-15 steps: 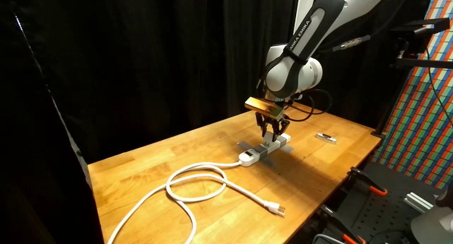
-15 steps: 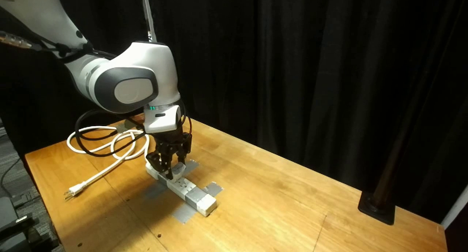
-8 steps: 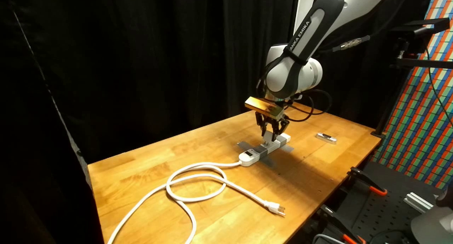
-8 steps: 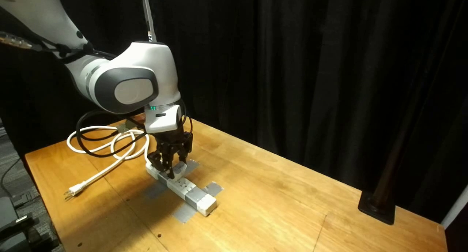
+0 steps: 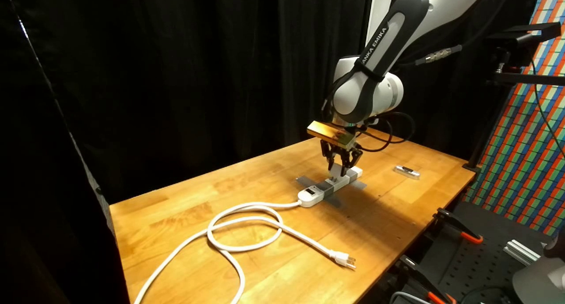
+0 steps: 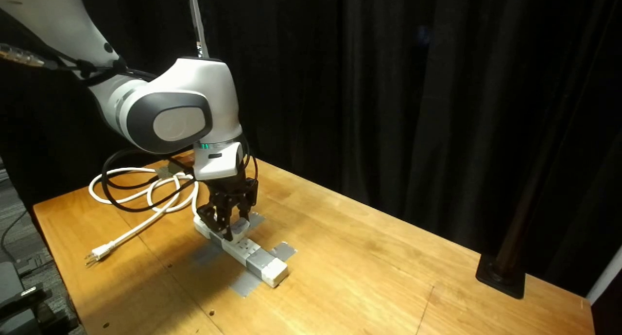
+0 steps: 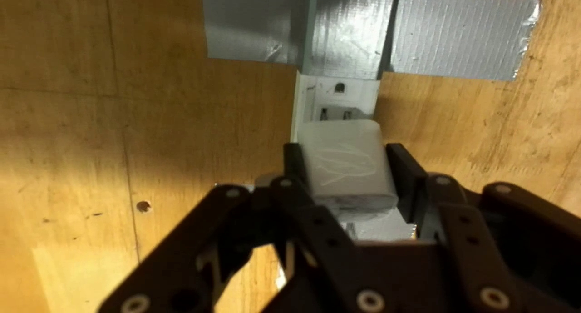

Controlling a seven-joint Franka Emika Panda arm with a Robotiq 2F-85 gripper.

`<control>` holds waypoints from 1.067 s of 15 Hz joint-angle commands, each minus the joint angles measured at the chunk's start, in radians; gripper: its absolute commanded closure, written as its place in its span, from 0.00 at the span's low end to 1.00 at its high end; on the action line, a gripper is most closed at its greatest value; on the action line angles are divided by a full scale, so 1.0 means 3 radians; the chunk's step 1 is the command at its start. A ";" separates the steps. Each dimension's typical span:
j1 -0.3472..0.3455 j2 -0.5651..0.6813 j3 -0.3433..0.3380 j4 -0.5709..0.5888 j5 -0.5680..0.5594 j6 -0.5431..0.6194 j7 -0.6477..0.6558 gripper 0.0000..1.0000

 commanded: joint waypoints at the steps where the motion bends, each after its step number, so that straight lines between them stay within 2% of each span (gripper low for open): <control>1: -0.0031 -0.0014 0.0012 -0.0020 0.0045 0.0026 -0.0036 0.77; 10: -0.0052 0.0134 0.0074 -0.0048 0.0096 0.0103 -0.0097 0.77; 16: 0.0015 0.0140 0.0096 -0.0180 0.0065 0.0111 -0.0074 0.77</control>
